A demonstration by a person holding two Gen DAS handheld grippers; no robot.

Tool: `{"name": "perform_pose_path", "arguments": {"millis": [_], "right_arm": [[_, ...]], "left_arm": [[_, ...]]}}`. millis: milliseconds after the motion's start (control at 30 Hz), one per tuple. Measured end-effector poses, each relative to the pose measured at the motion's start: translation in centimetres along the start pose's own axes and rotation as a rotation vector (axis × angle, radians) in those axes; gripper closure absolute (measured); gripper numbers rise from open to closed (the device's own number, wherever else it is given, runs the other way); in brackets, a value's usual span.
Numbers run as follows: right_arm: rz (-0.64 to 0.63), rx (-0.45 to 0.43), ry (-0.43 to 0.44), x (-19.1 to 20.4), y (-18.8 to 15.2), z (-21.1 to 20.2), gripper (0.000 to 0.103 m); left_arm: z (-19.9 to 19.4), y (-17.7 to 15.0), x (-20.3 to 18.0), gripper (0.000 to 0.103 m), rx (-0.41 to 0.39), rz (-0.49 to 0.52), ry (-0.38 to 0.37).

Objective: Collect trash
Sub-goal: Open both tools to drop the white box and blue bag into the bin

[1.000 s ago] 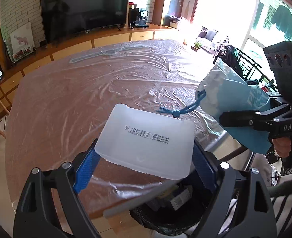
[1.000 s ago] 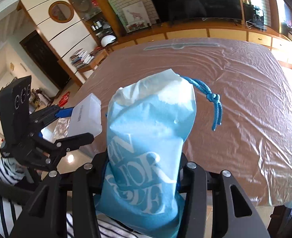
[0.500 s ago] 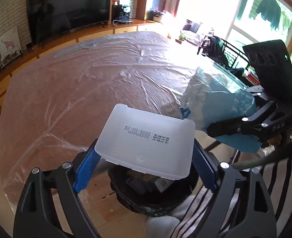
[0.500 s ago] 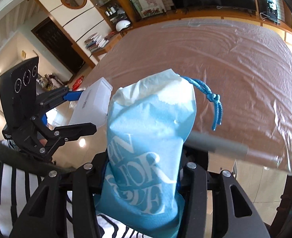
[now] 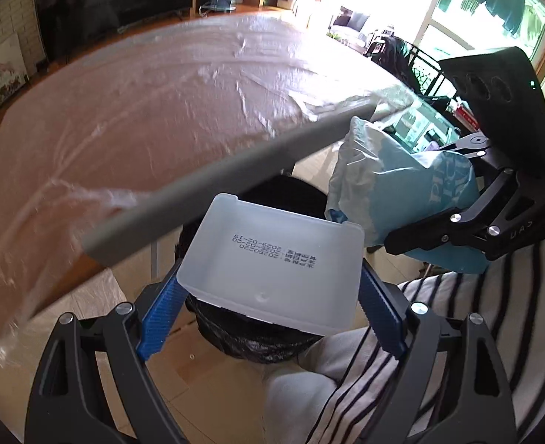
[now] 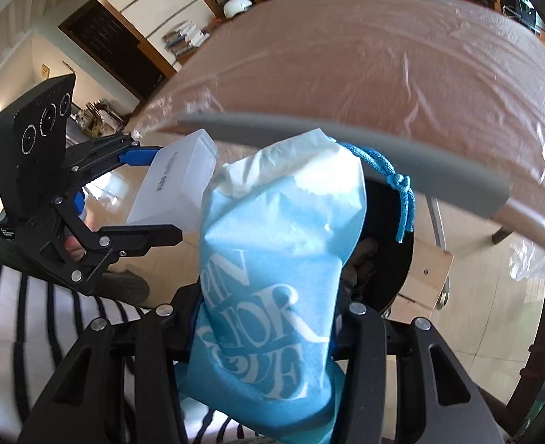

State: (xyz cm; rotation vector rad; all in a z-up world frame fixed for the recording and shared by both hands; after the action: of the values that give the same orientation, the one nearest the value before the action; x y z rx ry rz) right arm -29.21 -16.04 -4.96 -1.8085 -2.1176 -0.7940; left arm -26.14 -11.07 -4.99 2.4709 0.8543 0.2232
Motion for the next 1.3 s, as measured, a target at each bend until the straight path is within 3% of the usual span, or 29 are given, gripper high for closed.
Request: {"name": "perform_pose_path", "arguments": {"millis": [300, 767, 1033, 1100, 1200, 1300], "right_arm": [[0.005, 0.058, -0.065, -1.5, -0.4, 4.0, 0.056], [0.051, 0.062, -0.136, -2.7, 1.0, 8.5, 0.056], [0.045, 0.061, -0.179, -2.7, 0.5, 10.4, 0.056], [0.023, 0.062, -0.197, -2.3, 0.0, 10.5, 0.051], [-0.002, 0.051, -0.189, -1.6, -0.2, 10.1, 0.025], [0.041, 0.059, -0.168, -1.8, -0.5, 9.7, 0.024]], "left_arm": [[3.6, -1.8, 0.7, 0.015, 0.077, -0.025, 0.032], [8.8, -2.9, 2.5, 0.015, 0.170, 0.010, 0.094], [10.2, -2.2, 2.5, 0.015, 0.190, 0.037, 0.091], [10.4, -2.0, 2.2, 0.015, 0.184, 0.046, 0.062], [10.4, -1.7, 1.9, 0.014, 0.172, 0.069, 0.050], [10.5, -1.8, 2.0, 0.014, 0.174, 0.052, 0.036]]}}
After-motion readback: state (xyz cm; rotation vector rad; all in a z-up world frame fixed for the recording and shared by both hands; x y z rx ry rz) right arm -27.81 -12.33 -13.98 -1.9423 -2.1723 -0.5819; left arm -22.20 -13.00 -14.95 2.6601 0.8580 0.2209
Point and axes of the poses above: each gripper's, at about its wrist camera, not at the fingertips, and z roughly the way its jaws point, x to its left, y to its top, the point moved 7 cm from there along z, roughly the way its jaws point, and after that the axes turned 15 degrees about z, right-handed, at the moved point
